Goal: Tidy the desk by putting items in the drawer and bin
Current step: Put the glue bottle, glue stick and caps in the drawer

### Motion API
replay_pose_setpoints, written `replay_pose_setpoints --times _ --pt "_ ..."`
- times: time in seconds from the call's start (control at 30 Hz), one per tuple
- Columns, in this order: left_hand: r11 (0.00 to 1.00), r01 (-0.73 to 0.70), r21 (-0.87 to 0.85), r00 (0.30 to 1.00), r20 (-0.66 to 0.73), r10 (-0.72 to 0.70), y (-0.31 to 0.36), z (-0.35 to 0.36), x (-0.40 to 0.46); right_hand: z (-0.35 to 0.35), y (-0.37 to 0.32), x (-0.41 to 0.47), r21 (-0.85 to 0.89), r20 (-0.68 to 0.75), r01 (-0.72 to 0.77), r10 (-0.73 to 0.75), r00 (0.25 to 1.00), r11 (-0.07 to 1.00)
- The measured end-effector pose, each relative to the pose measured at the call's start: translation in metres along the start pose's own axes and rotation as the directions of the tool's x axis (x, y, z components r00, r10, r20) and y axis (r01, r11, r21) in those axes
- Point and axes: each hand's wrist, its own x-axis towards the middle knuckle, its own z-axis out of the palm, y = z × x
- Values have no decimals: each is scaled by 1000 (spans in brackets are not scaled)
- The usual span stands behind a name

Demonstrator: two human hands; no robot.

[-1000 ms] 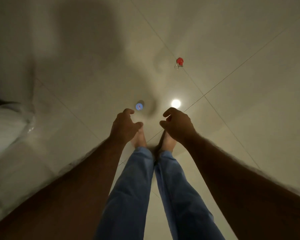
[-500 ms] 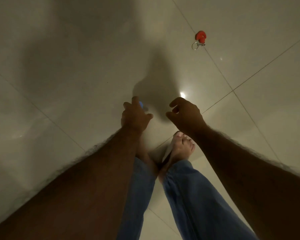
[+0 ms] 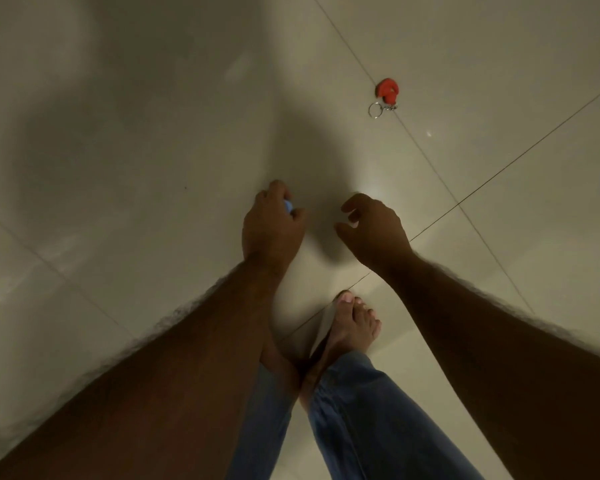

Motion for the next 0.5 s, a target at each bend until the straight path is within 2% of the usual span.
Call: replay_pose_setpoints --times 0.13,0.2,0.33,0.5 --pt "989 -140 -52 990 -37 138 22 -5 11 -34 -6 32 -120 -162 30 -49 986 992" --pt "984 -164 -67 985 -68 160 28 -7 17 -53 -11 52 -198 -207 48 -89 974 979" --pt "983 -154 -102 983 -112 143 33 -8 26 -79 -24 93 -298 -201 94 -159 967 950" --pt "986 -96 -136 992 -96 84 23 0 28 -71 -30 115 -372 -179 123 -201 963 920"
